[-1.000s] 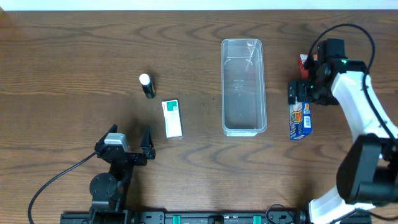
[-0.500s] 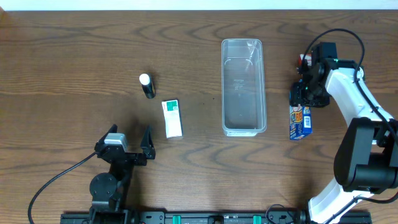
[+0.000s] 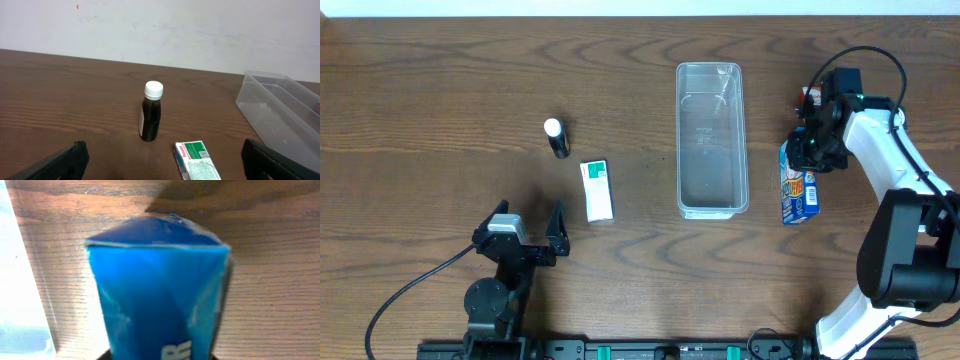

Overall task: Pack container
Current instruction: 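Carry the blue box over the clear container and release it inside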

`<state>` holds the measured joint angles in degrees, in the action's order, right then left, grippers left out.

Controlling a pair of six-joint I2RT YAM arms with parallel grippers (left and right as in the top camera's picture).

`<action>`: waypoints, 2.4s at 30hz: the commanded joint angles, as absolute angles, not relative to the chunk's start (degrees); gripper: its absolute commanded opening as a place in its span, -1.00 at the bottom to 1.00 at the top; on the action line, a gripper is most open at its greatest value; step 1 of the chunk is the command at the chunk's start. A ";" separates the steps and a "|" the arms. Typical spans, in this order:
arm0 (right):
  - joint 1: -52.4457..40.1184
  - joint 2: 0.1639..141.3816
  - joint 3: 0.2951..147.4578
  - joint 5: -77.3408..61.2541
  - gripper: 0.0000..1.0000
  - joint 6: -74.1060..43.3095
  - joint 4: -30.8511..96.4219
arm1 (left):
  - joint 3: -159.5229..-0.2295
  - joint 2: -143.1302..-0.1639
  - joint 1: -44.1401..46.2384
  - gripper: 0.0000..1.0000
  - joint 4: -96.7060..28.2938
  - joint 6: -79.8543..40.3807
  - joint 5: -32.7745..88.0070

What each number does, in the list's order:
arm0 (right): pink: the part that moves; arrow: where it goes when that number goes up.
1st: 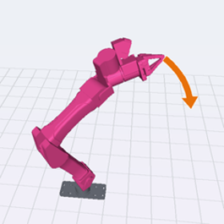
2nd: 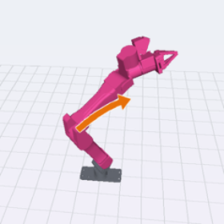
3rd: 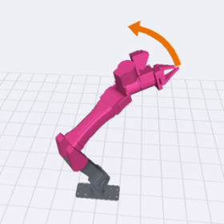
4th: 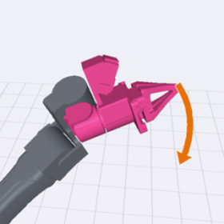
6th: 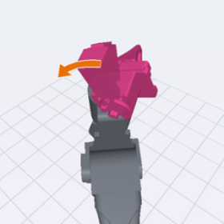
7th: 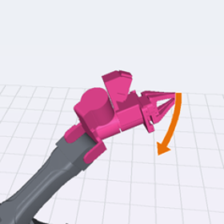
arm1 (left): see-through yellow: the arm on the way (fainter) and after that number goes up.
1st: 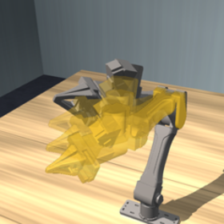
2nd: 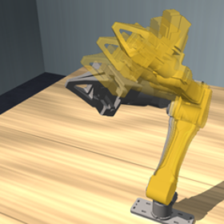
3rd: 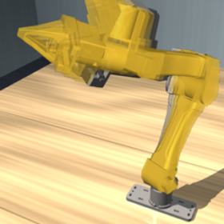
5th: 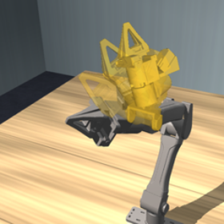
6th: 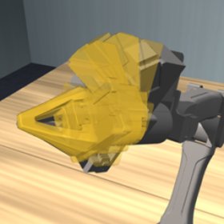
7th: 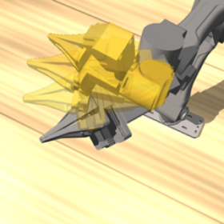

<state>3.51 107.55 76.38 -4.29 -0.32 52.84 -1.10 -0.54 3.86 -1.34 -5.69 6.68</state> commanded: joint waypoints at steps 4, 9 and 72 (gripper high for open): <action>3.73 105.38 78.35 -5.02 -0.77 -0.40 53.89 | -0.23 -0.23 4.03 0.96 -3.42 -4.75 7.31; 3.84 101.19 81.03 -7.14 -0.86 -0.36 56.90 | -0.23 -0.23 4.03 0.96 -3.42 -4.75 7.31; -9.06 104.90 85.49 -32.42 -0.04 -13.76 37.39 | -0.23 -0.23 4.03 0.96 -3.42 -4.75 7.31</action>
